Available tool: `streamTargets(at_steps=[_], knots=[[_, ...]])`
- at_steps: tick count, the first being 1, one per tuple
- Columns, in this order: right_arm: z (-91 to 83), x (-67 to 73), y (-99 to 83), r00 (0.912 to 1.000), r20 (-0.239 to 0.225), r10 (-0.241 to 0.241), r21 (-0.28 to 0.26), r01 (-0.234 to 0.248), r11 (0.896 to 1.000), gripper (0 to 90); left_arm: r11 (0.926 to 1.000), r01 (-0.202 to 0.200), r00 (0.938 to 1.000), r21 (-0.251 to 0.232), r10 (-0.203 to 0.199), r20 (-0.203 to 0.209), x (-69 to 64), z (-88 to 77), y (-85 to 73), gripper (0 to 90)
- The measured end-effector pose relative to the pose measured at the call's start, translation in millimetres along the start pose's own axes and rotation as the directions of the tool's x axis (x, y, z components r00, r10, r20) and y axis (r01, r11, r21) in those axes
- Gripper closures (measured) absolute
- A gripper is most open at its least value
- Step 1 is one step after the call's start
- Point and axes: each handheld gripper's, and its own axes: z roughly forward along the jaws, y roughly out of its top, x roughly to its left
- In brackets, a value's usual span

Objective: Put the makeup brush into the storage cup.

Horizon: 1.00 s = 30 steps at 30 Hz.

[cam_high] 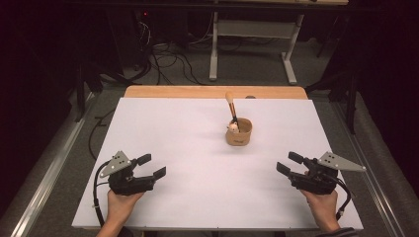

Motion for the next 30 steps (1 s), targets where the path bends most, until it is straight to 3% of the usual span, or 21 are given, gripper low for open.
streamTargets(at_steps=[20, 30], knots=[[10.4, -3.9, -13.9, 0.9987, 0.048, -0.014, 0.017, 0.014, 1.0, 35.1, 0.9999, -0.009, 1.0, 0.006, 0.009, 0.002, -0.1, 1.2, 0.3, 23.4], [16.6, 0.7, -20.7, 0.9927, 0.086, -0.085, 0.049, 0.081, 0.996, 34.3, 0.9998, -0.016, 0.9999, 0.014, 0.016, 0.006, 0.0, 2.4, 0.2, 23.3]])
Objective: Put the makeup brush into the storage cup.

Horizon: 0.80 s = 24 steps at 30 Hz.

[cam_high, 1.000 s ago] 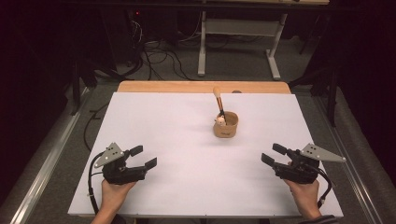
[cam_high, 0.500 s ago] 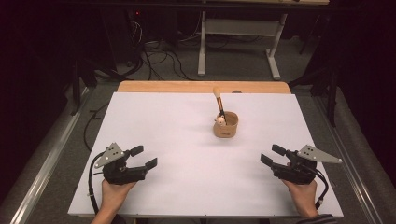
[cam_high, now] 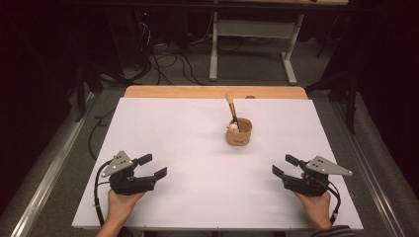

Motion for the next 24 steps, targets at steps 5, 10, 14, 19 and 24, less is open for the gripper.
streamTargets(at_steps=[5, 10, 14, 19, 24], knots=[[3.0, 1.6, -2.0, 0.9999, 0.0, -0.012, 0.011, 0.012, 1.0, 34.2, 1.0, 0.0, 1.0, 0.003, 0.0, 0.002, -0.3, 0.3, -0.2, 23.2], [2.7, 2.1, -3.4, 0.9999, 0.003, -0.012, 0.009, 0.012, 1.0, 34.0, 0.9996, -0.002, 0.9999, 0.027, 0.002, 0.012, 0.2, 2.6, -0.7, 23.1], [0.4, 0.8, -5.7, 0.9997, 0.023, 0.0, 0.009, 0.0, 1.0, 33.8, 0.9992, -0.006, 0.9998, 0.041, 0.006, 0.018, -0.1, 3.8, -1.1, 23.1], [0.7, -0.1, -8.0, 0.9997, 0.022, 0.011, 0.023, -0.011, 1.0, 33.3, 0.9984, -0.012, 0.9998, 0.055, 0.012, 0.016, -0.4, 5.3, -1.3, 23.1], [1.3, 2.0, -7.8, 0.999, 0.04, -0.019, 0.028, 0.018, 0.999, 33.3, 0.9981, -0.01, 0.9998, 0.06, 0.009, 0.018, 0.3, 6.2, -1.3, 23.1]])
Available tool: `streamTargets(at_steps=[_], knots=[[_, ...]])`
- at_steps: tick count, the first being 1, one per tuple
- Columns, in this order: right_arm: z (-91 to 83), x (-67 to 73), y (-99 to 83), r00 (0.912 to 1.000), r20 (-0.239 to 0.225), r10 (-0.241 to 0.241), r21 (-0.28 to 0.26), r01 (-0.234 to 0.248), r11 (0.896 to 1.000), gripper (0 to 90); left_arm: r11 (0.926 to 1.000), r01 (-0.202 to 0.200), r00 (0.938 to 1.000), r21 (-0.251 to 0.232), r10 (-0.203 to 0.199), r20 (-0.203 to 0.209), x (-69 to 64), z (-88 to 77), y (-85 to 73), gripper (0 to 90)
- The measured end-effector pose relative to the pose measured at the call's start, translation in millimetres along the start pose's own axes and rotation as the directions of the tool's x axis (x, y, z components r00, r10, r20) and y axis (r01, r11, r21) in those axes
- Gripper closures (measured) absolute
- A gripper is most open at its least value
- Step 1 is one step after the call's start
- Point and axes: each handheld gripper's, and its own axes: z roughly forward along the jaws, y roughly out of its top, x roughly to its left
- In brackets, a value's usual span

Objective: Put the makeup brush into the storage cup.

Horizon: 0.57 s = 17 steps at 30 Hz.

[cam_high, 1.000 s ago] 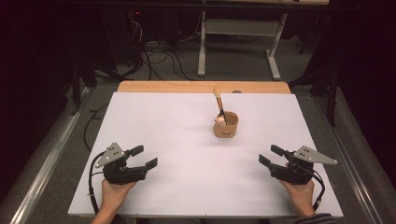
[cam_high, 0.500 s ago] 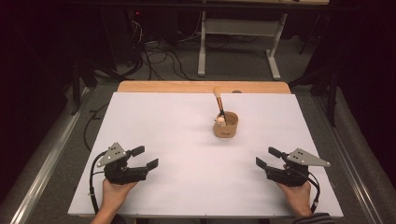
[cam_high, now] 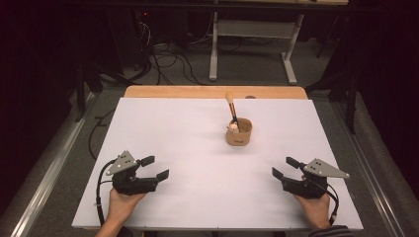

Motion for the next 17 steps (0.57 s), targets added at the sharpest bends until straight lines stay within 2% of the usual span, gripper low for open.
streamTargets(at_steps=[5, 17], knots=[[0.5, 1.2, 0.0, 0.9999, 0.002, -0.016, 0.002, 0.016, 1.0, 33.3, 1.0, -0.004, 1.0, -0.001, 0.004, 0.001, -0.5, -0.8, 0.0, 23.1], [-0.4, 2.2, 0.2, 0.9999, -0.006, -0.01, -0.005, 0.01, 1.0, 33.1, 1.0, -0.001, 1.0, -0.001, 0.001, -0.004, -0.5, -0.5, 0.1, 23.2]])
